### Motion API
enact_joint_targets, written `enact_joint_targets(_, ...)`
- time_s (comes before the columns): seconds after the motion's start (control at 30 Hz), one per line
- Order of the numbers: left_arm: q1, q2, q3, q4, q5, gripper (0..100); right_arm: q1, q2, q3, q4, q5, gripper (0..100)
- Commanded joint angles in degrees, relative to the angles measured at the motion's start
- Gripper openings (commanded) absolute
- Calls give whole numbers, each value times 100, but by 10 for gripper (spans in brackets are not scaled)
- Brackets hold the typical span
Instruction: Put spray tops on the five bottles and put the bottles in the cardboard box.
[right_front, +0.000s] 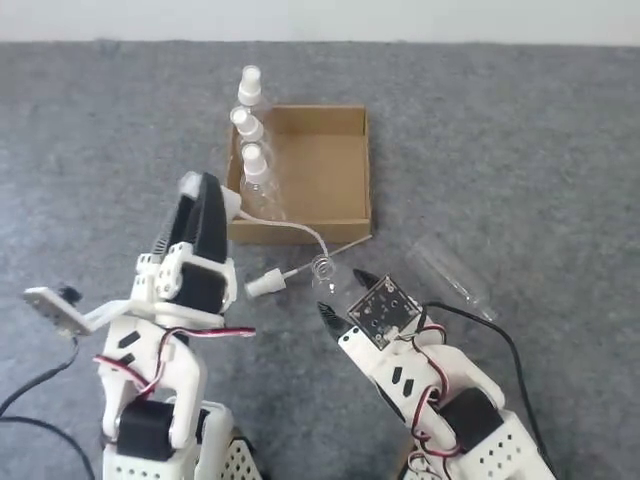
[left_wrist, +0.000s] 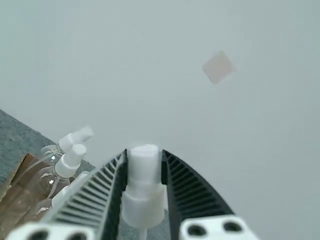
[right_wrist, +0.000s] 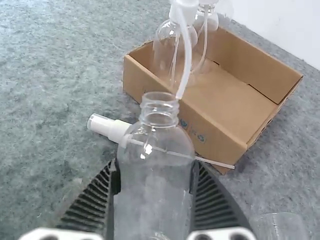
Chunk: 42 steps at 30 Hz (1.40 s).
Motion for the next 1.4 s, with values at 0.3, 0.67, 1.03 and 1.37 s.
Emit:
enact_joint_targets(0.3, -88, -105, -295, 97, -53, 12, -48, -110, -123, -171, 62, 7)
enact_joint_targets(0.67, -431, -114, -681, 62, 79, 12, -75, -110, -97, -171, 62, 7)
enact_joint_targets(1.03, -352, -114, -743, 501, 202, 12, -48, -110, -97, -171, 62, 7)
enact_joint_targets(1.37, 35, -105, -514, 501, -79, 12, -48, -110, -105, -154, 62, 7)
